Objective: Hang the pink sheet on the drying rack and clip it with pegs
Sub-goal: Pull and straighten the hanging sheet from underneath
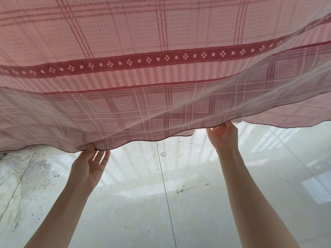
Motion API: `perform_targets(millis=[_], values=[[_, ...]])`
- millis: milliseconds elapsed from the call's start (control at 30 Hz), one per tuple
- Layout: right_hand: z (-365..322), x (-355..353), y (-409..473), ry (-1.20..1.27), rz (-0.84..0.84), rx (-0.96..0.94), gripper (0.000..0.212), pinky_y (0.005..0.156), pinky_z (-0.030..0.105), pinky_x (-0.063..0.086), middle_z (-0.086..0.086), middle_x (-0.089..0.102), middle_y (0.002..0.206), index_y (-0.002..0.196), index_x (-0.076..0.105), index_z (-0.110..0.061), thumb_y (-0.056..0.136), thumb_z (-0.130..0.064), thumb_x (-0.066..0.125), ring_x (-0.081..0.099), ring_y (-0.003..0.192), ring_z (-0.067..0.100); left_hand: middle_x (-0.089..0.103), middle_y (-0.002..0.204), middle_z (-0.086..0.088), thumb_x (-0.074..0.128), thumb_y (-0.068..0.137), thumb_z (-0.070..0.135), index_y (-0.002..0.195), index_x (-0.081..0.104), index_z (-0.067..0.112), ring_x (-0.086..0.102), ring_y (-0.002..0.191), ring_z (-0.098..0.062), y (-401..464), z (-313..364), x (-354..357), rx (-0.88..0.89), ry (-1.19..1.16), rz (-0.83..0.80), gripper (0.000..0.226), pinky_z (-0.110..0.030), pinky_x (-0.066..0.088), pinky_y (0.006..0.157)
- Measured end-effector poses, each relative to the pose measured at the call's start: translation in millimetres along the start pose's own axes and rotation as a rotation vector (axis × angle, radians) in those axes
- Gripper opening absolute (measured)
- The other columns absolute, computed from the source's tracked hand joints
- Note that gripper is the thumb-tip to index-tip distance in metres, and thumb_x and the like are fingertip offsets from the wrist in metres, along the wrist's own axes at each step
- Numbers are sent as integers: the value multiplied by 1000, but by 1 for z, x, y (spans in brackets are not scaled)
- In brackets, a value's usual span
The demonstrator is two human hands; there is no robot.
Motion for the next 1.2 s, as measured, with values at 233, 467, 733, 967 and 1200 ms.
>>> perform_targets(millis=[233,467,733,967,1200], values=[[-46,-47,-3,-21,293,-123,9,62,26,54,-4,60,92,92,56,-16,93,-10,49,59,85,12,73,77,14,47,94,5,93,58,18,68,85,-5,1,-6,5,44,67,96,18,-36,52,74],[-45,-43,-14,85,267,-124,10,69,24,51,-5,65,72,85,57,-14,94,-15,52,59,79,10,72,73,13,44,96,6,91,57,17,64,89,-7,3,-14,10,8,0,124,18,-37,50,77],[-35,-22,-39,-41,130,-193,38,97,43,46,2,54,103,83,50,-15,88,-53,51,58,107,22,69,88,11,44,96,8,95,60,20,64,91,-7,0,-13,5,12,43,96,19,-36,51,75],[-44,-6,-32,-151,56,-174,7,85,39,52,-5,58,98,96,62,-20,90,-20,59,58,101,14,71,82,14,45,95,6,93,59,19,64,92,-6,-1,-10,-1,15,52,103,20,-38,49,78],[-47,-24,-20,-121,163,-154,16,85,38,50,-1,60,107,109,57,-14,94,-12,51,57,108,16,73,78,16,42,96,3,92,57,20,67,87,-5,-1,-10,6,49,98,74,23,-41,50,78]])
Point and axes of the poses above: each hand's wrist, its own y-axis towards the middle knuckle, its own x-axis out of the palm, z = x × y, the point moved 8 cm from there along y, towards the middle knuckle
